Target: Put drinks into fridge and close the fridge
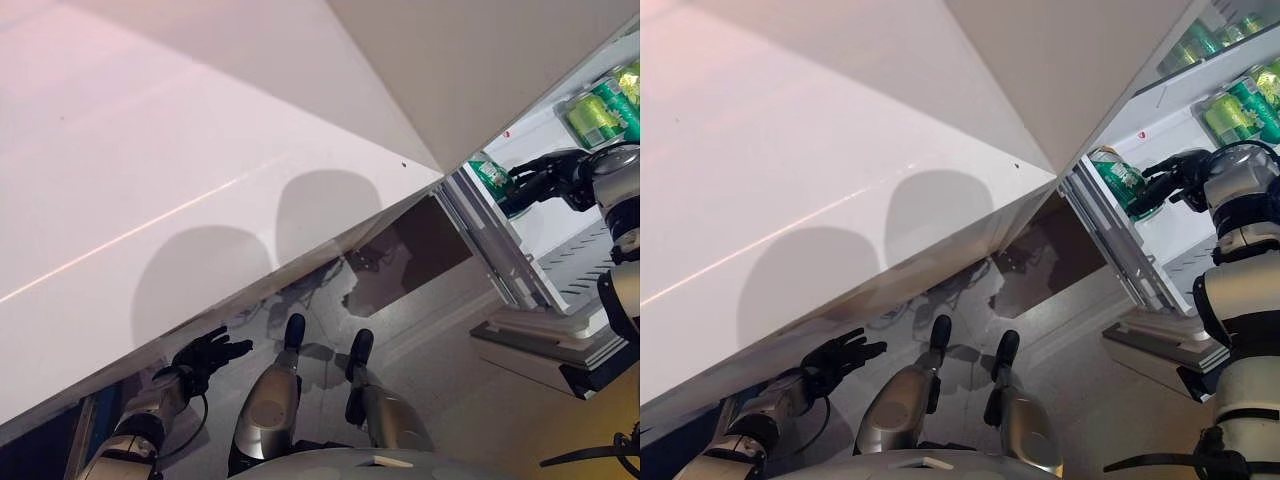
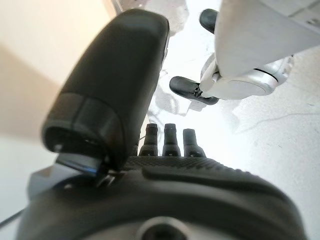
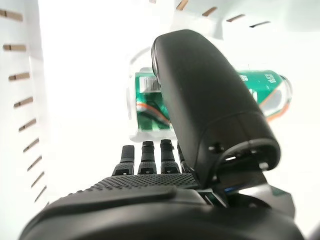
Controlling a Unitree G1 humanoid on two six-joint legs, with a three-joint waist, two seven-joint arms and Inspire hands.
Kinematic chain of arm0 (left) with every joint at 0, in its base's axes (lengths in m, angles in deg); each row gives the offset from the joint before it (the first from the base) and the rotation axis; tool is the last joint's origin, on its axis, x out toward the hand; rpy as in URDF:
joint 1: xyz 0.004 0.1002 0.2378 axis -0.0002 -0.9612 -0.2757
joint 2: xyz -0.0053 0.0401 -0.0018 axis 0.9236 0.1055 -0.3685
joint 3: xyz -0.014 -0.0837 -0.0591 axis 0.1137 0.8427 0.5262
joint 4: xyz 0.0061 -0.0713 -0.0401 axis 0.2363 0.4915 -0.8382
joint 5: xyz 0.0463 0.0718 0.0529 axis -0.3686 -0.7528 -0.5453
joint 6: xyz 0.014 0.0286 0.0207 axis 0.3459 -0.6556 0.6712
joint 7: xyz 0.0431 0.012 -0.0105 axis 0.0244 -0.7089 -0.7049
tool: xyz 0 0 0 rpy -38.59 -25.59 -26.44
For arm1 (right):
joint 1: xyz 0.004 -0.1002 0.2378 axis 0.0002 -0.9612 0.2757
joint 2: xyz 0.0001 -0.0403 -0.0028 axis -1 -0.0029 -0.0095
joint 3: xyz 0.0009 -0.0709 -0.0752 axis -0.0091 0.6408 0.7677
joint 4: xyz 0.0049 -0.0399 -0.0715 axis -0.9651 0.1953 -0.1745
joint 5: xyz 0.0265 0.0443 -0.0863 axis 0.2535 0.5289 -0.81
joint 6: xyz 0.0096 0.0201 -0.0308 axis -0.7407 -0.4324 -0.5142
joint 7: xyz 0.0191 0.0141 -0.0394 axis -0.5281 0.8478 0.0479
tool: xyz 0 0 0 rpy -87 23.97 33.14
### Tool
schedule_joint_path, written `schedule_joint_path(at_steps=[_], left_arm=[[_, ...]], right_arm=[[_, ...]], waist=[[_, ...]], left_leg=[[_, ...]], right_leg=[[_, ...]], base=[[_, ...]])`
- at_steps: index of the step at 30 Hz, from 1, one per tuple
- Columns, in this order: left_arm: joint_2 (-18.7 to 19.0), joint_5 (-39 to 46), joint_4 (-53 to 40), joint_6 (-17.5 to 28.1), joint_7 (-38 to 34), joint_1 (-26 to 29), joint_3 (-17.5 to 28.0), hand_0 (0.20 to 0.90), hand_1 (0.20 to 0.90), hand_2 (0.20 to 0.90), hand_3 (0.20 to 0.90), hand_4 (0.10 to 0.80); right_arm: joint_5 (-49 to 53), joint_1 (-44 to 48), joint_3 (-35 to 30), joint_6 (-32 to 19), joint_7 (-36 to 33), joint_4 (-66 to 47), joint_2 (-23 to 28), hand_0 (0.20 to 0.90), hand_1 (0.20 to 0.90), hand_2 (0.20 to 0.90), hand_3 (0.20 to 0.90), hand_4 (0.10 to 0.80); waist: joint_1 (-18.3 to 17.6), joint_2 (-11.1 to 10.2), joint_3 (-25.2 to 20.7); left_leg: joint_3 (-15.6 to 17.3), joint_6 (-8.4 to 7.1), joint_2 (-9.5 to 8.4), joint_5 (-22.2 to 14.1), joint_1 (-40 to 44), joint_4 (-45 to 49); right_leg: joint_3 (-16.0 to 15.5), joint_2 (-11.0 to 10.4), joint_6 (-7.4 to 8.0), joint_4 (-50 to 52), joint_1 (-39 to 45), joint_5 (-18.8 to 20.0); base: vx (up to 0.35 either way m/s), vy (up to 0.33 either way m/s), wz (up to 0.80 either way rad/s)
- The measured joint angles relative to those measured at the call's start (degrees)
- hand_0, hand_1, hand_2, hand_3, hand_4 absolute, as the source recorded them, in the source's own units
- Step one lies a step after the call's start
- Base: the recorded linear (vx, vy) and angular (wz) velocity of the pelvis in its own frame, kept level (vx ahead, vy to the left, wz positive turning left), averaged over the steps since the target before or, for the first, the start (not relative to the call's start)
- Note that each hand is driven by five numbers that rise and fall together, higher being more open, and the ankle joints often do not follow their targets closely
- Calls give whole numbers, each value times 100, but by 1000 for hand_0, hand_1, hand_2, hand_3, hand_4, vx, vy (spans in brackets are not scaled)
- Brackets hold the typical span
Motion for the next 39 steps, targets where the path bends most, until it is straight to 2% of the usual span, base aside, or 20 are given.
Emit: schedule_joint_path(at_steps=[2, 5, 10, 11, 13, 16, 20, 25, 28, 34, 39], left_arm=[[27, -100, 0, 12, 64, -98, 32, 900, 900, 900, 900, 800], [117, -291, 22, 19, 96, -281, 52, 900, 900, 900, 900, 800], [140, -300, 33, 23, 104, -467, 85, 900, 900, 900, 900, 800], [140, -301, 32, 23, 105, -493, 87, 900, 900, 900, 900, 800], [114, -308, 58, 30, 136, -576, 89, 900, 900, 900, 900, 800], [2, -418, 233, 51, 220, -693, 87, 900, 900, 900, 900, 800], [-221, -506, 286, 80, 227, -881, 86, 900, 900, 900, 900, 800], [-566, -512, 438, 146, 220, -1115, 160, 900, 900, 900, 900, 800], [-702, -530, 527, 150, 228, -1200, 350, 900, 900, 900, 900, 800], [-840, -931, 550, 147, 220, -1346, 484, 900, 900, 900, 900, 800], [-1028, -1086, 645, 155, 213, -1455, 707, 900, 900, 900, 900, 800]], right_arm=[[220, -73, -194, -52, -8, -312, 233, 900, 900, 900, 900, 800], [495, -236, -277, -202, -90, -882, 412, 900, 900, 900, 900, 800], [1065, -1070, -886, -303, -749, -2306, 788, 900, 900, 900, 900, 800], [1119, -1163, -930, -304, -824, -2475, 826, 900, 900, 900, 900, 800], [1288, -1683, -1423, -371, -1125, -3107, 888, 900, 900, 900, 900, 800], [1359, -2390, -1954, -463, -1474, -3757, 965, 900, 900, 900, 900, 800], [1369, -3386, -2867, -553, -2114, -4570, 1074, 900, 900, 900, 900, 800], [1433, -4961, -4096, -651, -3150, -5885, 1069, 900, 900, 900, 900, 800], [1419, -5806, -4667, -747, -3754, -6256, 801, 900, 900, 900, 900, 800], [1282, -7059, -5595, -1298, -5114, -6576, -523, 900, 900, 900, 900, 800], [1311, -7766, -6042, -1758, -5619, -6691, -1318, 900, 900, 900, 900, 800]], waist=[[-60, -22, -14], [-244, -191, -143], [-541, -420, -369], [-569, -433, -426], [-727, -445, -654], [-893, -376, -962], [-1175, -175, -1241], [-1509, 238, -1529], [-1603, 333, -1575], [-1748, 367, -1489], [-1926, 547, -1192]], left_leg=[[43, 2, 3, 0, 130, -63], [148, 5, 8, 2, 198, -93], [299, -3, 22, -20, 406, -144], [329, -4, 14, -27, 413, -144], [446, 0, 14, -61, 480, -144], [540, 11, 22, -126, 598, -148], [595, 42, 10, -163, 611, -152], [723, 55, 11, -225, 682, -175], [802, 31, 46, -265, 860, -146], [788, 44, 47, -519, 1099, 200], [794, 77, 27, -838, 1133, 719]], right_leg=[[41, 7, 0, 0, 77, 0], [143, 20, 0, -1, 86, 0], [294, 46, 2, -2, 202, 0], [329, 49, 2, -2, 196, 0], [398, 58, 2, -2, 229, -1], [534, 62, 5, -3, 284, -3], [626, 37, 30, -4, 281, -21], [743, 45, 62, -4, 296, -41], [822, 75, 87, -2, 434, -76], [817, 59, 96, 1, 832, -156], [840, -11, 120, 657, 768, -530]], base=[[41, 21, -13], [50, 16, -17], [59, 7, -15], [69, 46, -22], [77, 58, -20], [64, 48, -22], [31, 48, -12], [59, 9, -14], [113, -29, -14], [100, -36, 1], [54, -9, 1]])
